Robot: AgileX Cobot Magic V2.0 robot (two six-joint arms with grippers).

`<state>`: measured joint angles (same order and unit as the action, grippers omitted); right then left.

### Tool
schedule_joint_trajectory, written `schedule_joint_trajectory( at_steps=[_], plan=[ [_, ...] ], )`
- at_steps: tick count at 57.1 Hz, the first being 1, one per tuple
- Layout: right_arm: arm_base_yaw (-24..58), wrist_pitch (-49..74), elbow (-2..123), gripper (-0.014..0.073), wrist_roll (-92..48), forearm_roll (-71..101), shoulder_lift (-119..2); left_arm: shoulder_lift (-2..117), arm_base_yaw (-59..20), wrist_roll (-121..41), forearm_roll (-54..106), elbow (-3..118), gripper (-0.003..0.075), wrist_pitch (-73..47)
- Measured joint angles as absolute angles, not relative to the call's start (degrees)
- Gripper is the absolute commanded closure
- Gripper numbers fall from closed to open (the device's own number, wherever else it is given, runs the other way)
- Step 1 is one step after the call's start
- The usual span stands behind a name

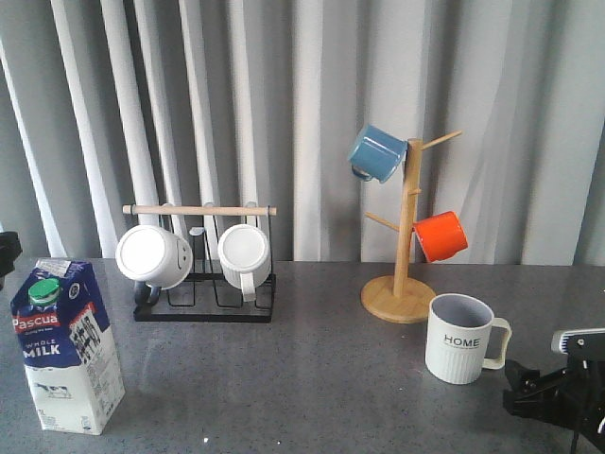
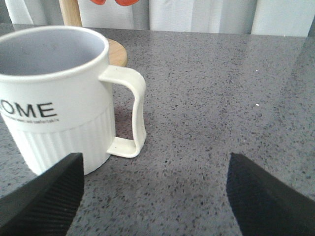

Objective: Place milk next to cup
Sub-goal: 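Lower the right gripper onto the white HOME mug and grasp its rim, then slide the white HOME mug with the right gripper toward the table centre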

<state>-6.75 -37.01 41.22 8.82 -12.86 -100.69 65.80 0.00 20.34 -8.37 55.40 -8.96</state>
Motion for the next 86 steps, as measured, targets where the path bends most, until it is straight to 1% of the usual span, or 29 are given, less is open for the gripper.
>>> schedule_joint_trajectory(
  at_steps=[10, 19, 54, 60, 65, 70, 73, 78, 80, 86],
  plan=[
    [-6.8, -44.4, 41.2, 0.0022, 3.5, -9.4, -103.8, 65.8, 0.0, 20.3, -8.4, 55.4, 0.0127, -9.0],
    [-6.8, -49.0, 41.6, 0.0022, 2.5, -8.5, -105.9, 65.8, 0.0, 20.3, -8.4, 55.4, 0.0127, -9.0],
    [-5.4, -48.8, 50.0, 0.0022, 3.5, -8.3, -114.1, 65.8, 0.0, 20.3, -8.4, 55.4, 0.0127, -8.9],
    [-5.3, -48.2, 52.0, 0.0040, 4.4, -8.2, -116.0, 65.8, 0.0, 20.3, -8.4, 55.4, 0.0127, -8.9],
    [-5.3, -47.8, 53.7, 0.0102, 4.9, -8.0, -117.4, 65.8, 0.0, 20.3, -8.4, 55.4, 0.0127, -8.9],
    [-5.3, -47.4, 55.1, 0.0233, 5.1, -7.9, -118.3, 65.8, 0.0, 20.3, -8.4, 55.4, 0.0127, -8.9],
    [-5.3, -47.1, 55.8, 0.0336, 5.1, -7.9, -118.5, 65.8, 0.0, 20.3, -8.4, 55.4, 0.0127, -8.9],
    [-5.3, -46.8, 57.0, 0.0543, 6.0, -7.9, -118.6, 65.8, 0.0, 20.3, -8.4, 55.4, 0.0127, -8.9],
    [-5.1, -46.7, 57.5, 0.0611, 6.5, -7.9, -118.6, 65.8, 0.0, 20.3, -8.4, 55.4, 0.0127, -8.9],
    [-4.4, -45.9, 58.0, 0.0603, 7.7, -7.9, -118.4, 65.8, 0.0, 20.3, -8.4, 55.4, 0.0127, -8.9]
  ],
)
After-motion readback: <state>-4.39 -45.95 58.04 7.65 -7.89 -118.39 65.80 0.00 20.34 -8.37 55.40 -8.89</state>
